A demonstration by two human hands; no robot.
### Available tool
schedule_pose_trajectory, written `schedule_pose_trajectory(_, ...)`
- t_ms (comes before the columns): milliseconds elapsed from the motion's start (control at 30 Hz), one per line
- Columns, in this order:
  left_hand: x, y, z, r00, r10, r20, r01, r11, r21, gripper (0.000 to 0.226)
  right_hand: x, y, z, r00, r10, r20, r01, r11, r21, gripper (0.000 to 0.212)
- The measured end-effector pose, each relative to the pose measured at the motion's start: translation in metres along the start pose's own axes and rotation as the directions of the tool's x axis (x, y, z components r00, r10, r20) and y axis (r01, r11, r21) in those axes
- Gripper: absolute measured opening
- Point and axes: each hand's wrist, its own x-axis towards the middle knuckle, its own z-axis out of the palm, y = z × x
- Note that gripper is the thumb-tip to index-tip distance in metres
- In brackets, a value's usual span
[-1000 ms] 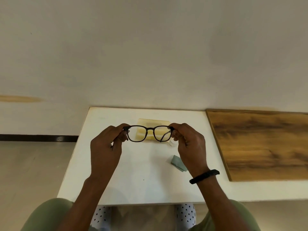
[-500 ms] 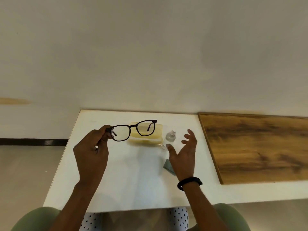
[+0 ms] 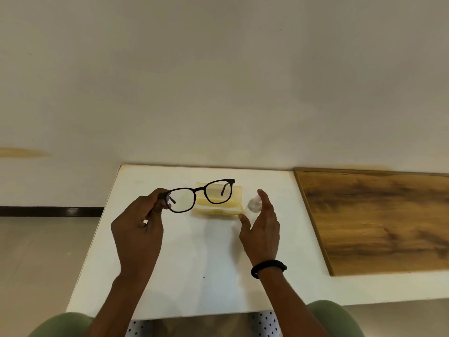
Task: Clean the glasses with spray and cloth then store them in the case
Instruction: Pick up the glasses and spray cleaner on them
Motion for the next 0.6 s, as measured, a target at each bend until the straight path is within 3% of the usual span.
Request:
schedule_pose_trajectory(367,-0.004,-0.004,0.004,1.0,-0.017,0.016,0.017,1.0,-0.004,0.019,0.007,0.01,0.008,0.999,-0.003,0.043,0.005,0.998,-0.055,0.088)
schedule_pose_trajectory(500,-0.004,-0.002,0.004,1.0,-0.01,0.02,0.01,1.0,-0.004,0.021,0.011,0.013,0.005,0.999,0.036,0.022,-0.037,0.999,0.028,0.083)
schedule_pose_trajectory(600,-0.002,-0.002,0.004,1.0,-0.006,0.021,0.005,1.0,0.015,0.021,0.015,0.005,-0.006,1.0,-0.021,-0.011,0.022,0.994,0.102,0.086)
